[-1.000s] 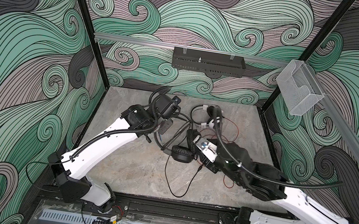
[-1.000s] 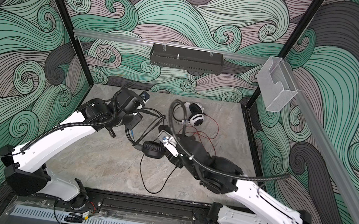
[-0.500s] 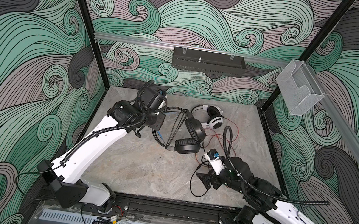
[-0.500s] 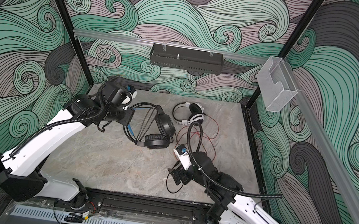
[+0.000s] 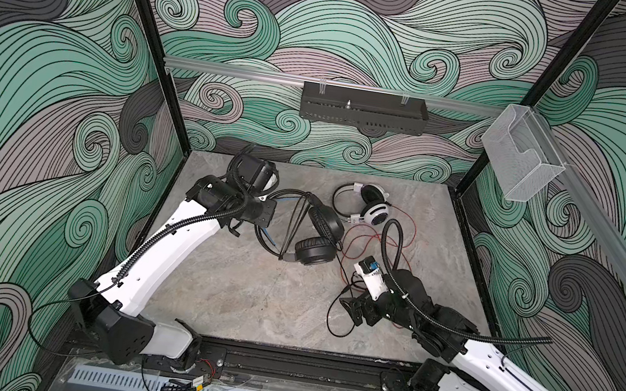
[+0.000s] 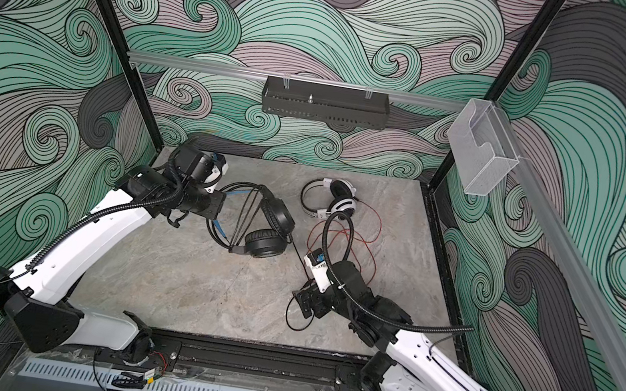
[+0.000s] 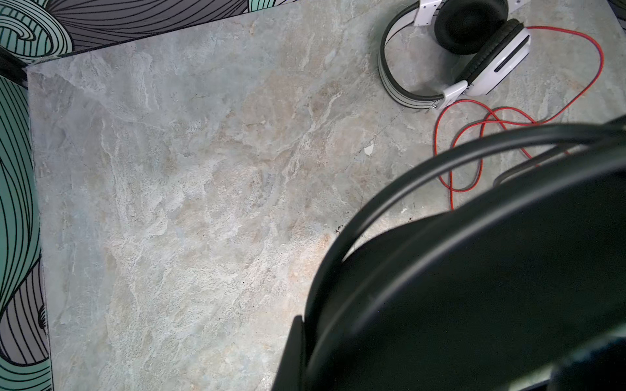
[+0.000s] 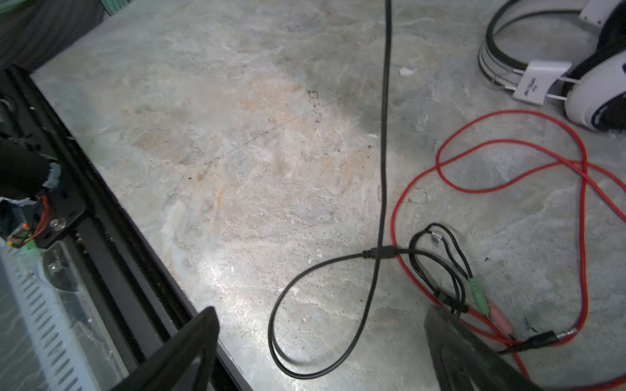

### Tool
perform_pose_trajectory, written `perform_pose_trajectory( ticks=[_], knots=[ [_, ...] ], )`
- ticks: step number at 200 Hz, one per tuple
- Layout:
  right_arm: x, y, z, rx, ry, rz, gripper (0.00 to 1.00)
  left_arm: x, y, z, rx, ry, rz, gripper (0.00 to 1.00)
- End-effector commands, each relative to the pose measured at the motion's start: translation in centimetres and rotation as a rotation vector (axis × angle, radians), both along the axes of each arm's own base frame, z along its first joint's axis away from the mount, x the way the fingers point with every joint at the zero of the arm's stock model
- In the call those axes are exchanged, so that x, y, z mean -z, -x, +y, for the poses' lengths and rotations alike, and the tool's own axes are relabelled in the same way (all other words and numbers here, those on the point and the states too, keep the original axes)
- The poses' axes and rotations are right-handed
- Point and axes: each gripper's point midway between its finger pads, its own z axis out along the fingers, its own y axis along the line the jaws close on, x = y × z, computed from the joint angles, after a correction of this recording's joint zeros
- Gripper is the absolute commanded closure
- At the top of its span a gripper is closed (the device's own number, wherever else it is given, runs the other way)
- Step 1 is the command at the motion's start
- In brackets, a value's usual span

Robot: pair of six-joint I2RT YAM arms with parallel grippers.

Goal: Wrap the headphones

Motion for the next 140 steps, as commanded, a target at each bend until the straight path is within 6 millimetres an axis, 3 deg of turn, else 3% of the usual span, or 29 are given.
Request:
perform_pose_trajectory(
  ticks=[1,94,140],
  knots=[
    [1.6,-1.2,-1.0,0.083,0.045,0.069,0.05,-2.4,-0.4,-0.5,0.004,0.098,-0.075,1.00],
    [7.8,-5.2,2.2,0.059,0.010,0.233,0.10,-2.4,-0.6,0.0,-0.015,0.136,-0.073,1.00],
    [9.6,-6.1,3.7,0.017,0.003,0.288,0.31,-2.0,-0.5,0.2,-0.029,0.147,-0.065,1.00]
  ],
)
